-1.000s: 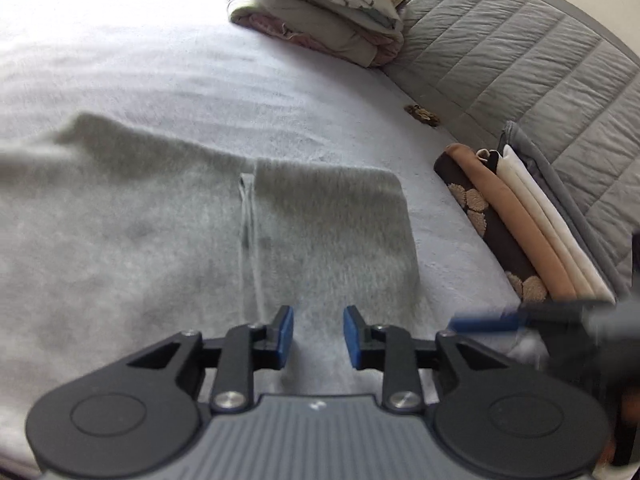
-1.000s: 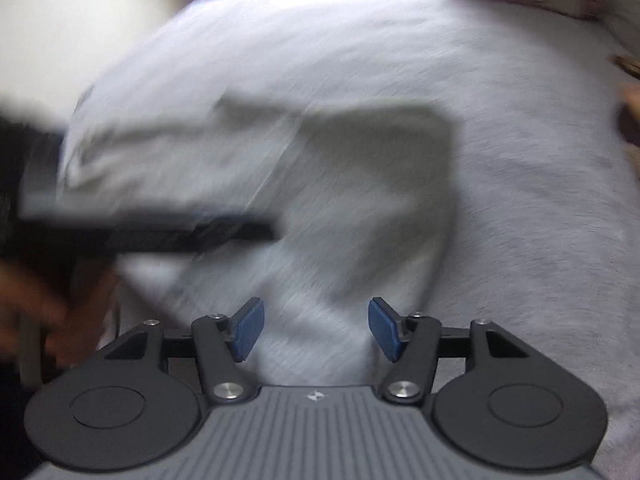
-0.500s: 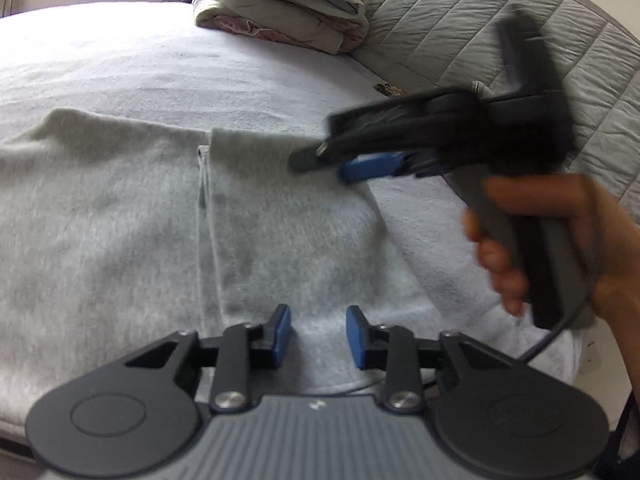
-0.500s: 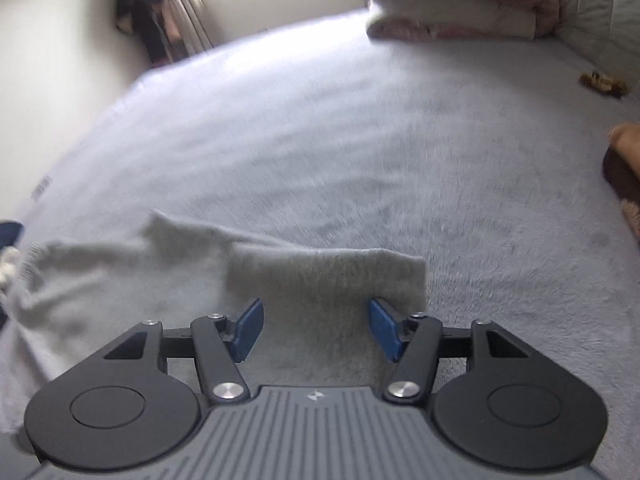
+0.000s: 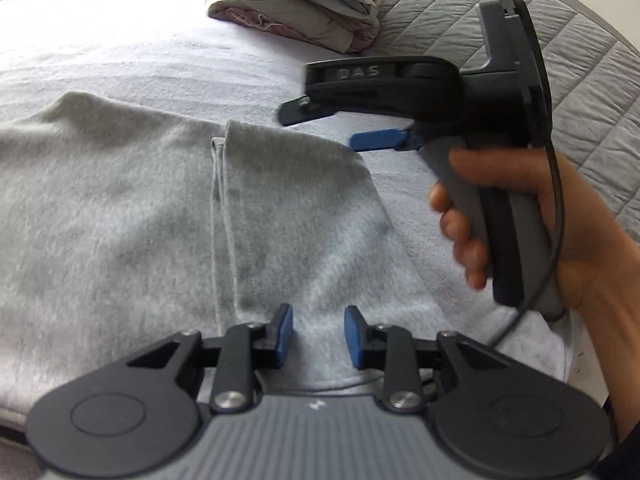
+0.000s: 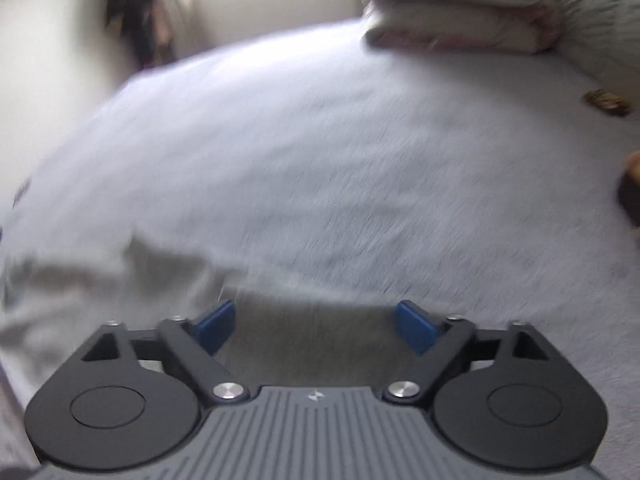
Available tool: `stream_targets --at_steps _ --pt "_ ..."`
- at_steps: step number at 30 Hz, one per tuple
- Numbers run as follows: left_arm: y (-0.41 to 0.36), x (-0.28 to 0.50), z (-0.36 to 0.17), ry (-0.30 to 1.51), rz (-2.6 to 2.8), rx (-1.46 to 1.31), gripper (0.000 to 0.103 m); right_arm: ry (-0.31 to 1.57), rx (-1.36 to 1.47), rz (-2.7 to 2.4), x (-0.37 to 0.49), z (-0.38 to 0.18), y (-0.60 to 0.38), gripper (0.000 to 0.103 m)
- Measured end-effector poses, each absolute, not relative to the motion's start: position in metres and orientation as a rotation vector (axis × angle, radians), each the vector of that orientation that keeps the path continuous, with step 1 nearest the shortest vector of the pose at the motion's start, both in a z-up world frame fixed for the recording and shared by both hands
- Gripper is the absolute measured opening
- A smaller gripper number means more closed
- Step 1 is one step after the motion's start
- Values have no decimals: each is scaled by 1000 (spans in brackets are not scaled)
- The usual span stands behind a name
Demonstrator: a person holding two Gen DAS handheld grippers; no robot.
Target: Fold clothes
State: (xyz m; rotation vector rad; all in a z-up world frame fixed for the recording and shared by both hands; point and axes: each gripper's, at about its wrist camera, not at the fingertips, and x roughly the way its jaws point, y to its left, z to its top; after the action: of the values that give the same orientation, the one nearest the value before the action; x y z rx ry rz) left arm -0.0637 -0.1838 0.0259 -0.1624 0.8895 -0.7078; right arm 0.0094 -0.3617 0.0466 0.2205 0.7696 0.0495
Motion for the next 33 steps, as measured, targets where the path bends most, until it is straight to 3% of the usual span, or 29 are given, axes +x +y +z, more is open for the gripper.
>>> stream_targets --at_steps 5,8,9,10,12,18,26,30,33 --pt "-183 -67 31 876 -715 -126 32 883 90 70 10 24 -354 89" --pt "-176 -68 38 852 -700 -108 51 844 130 93 -2 39 -354 89" --pt "-173 -68 39 843 -689 -97 66 824 152 110 -7 45 -354 89" --pt "-170 -69 41 834 -679 -86 73 806 151 120 -13 50 -353 89" --pt "-165 -69 44 817 -657 -64 80 813 121 123 -20 51 -350 92" --pt "-145 -68 54 766 -592 44 91 935 112 146 -37 31 -346 92" --pt "-82 -50 55 742 -496 88 94 924 102 235 -66 35 -323 92" --pt "-55 -35 36 817 -431 1 95 953 5 255 -79 20 -302 102" --pt "-48 -29 37 844 -436 -33 95 937 19 220 -80 18 -300 103"
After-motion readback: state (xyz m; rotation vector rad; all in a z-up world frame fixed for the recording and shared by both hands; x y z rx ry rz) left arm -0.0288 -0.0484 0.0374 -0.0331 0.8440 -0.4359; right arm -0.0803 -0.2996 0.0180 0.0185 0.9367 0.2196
